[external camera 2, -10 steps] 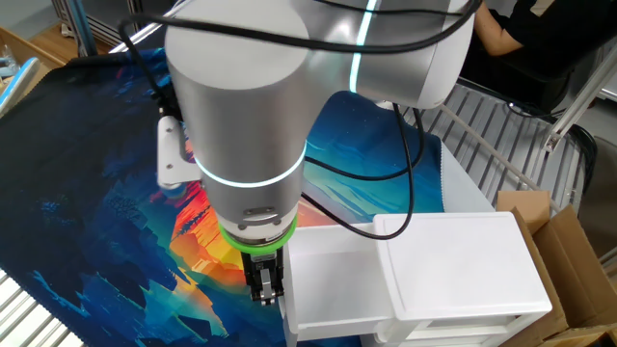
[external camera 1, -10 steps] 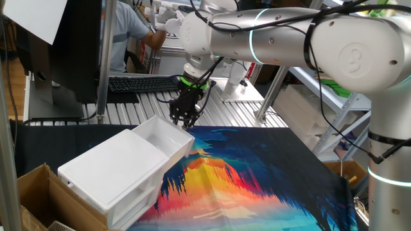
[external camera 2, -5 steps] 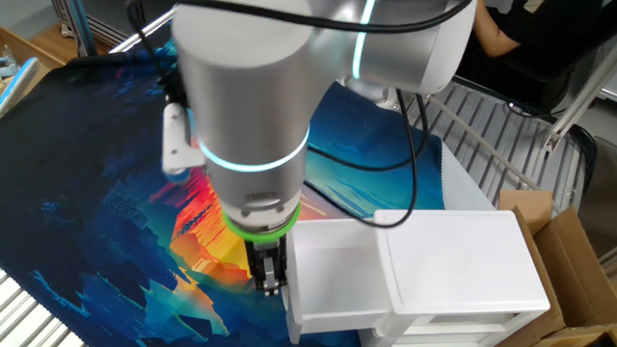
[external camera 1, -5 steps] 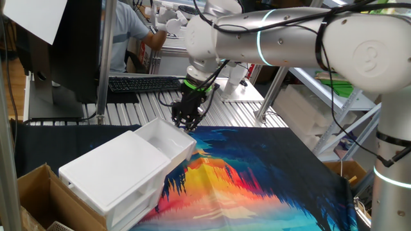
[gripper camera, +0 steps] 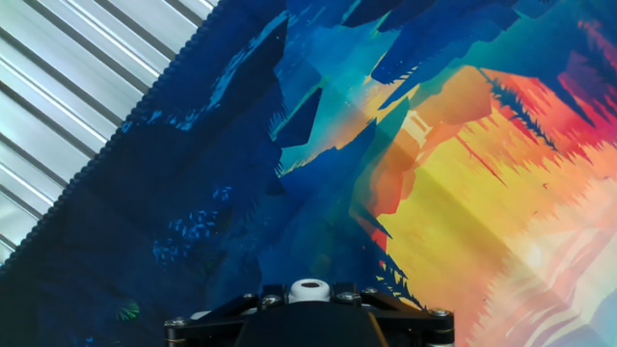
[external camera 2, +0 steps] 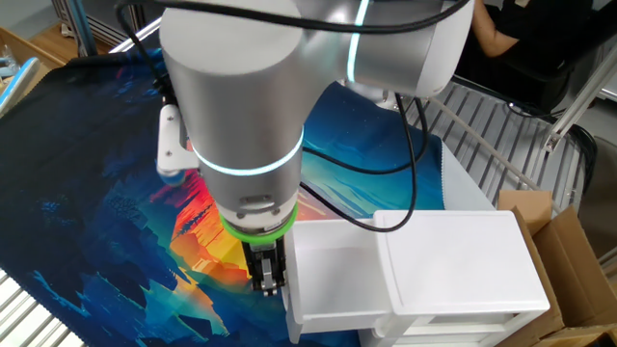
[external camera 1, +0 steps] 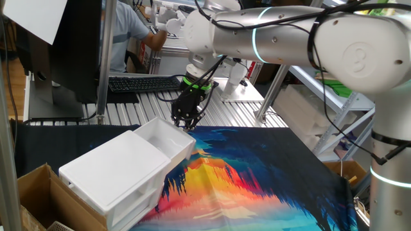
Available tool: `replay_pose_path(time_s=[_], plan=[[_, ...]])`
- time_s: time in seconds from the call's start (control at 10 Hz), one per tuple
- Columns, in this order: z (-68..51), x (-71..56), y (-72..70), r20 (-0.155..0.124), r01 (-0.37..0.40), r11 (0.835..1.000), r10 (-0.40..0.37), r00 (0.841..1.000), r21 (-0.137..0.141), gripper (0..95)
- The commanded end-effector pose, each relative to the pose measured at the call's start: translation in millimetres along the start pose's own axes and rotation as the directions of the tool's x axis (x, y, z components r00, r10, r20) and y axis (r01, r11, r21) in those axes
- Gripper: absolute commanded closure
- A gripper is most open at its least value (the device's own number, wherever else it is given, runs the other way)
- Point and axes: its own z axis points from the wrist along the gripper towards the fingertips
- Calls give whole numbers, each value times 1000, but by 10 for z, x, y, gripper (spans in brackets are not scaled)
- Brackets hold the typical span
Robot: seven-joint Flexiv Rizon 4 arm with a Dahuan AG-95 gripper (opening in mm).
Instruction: Grasp the handle and close the drawer
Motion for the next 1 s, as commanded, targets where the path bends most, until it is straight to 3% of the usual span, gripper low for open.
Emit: replay_pose_path(time_s=[0.1,1.0], plan=[[-4,-3,10,-8,-3,1000,3,1000,1,950],[-34,70,20,-34,-39,999,40,999,25,950]])
